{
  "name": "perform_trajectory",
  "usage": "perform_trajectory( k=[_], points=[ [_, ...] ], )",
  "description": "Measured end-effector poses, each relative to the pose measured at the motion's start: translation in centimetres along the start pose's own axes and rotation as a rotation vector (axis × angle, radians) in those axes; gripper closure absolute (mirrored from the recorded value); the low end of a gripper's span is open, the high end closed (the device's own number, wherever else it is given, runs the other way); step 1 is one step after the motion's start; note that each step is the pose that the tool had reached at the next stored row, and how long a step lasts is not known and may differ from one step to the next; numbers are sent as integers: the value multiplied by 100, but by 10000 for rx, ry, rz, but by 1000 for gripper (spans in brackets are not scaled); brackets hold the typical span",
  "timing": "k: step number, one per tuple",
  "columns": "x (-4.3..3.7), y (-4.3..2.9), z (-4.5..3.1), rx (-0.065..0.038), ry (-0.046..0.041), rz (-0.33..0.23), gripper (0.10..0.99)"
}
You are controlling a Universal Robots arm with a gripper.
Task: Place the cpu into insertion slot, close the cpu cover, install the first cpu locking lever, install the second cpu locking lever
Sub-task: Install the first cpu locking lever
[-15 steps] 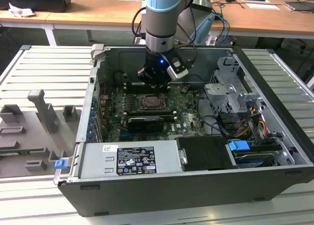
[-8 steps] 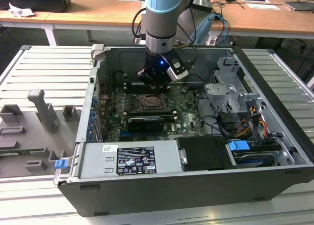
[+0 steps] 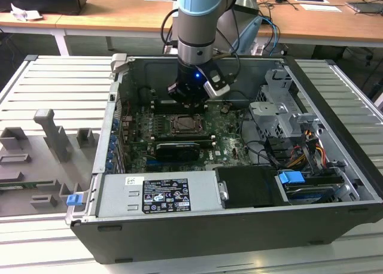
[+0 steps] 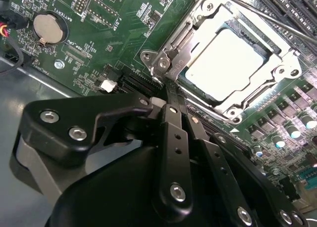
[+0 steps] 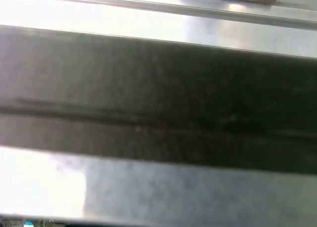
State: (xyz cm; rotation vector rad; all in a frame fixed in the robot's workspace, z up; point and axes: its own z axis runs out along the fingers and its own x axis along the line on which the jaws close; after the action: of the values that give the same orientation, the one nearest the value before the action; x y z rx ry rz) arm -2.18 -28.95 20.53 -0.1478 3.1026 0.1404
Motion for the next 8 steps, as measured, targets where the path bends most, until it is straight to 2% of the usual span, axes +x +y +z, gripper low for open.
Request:
perform_trajectory(
  k=[4, 8],
  points=[
    [-3, 8, -93, 1, 0, 0, 980],
    [-2, -6, -98, 3, 0, -1, 980]
  ],
)
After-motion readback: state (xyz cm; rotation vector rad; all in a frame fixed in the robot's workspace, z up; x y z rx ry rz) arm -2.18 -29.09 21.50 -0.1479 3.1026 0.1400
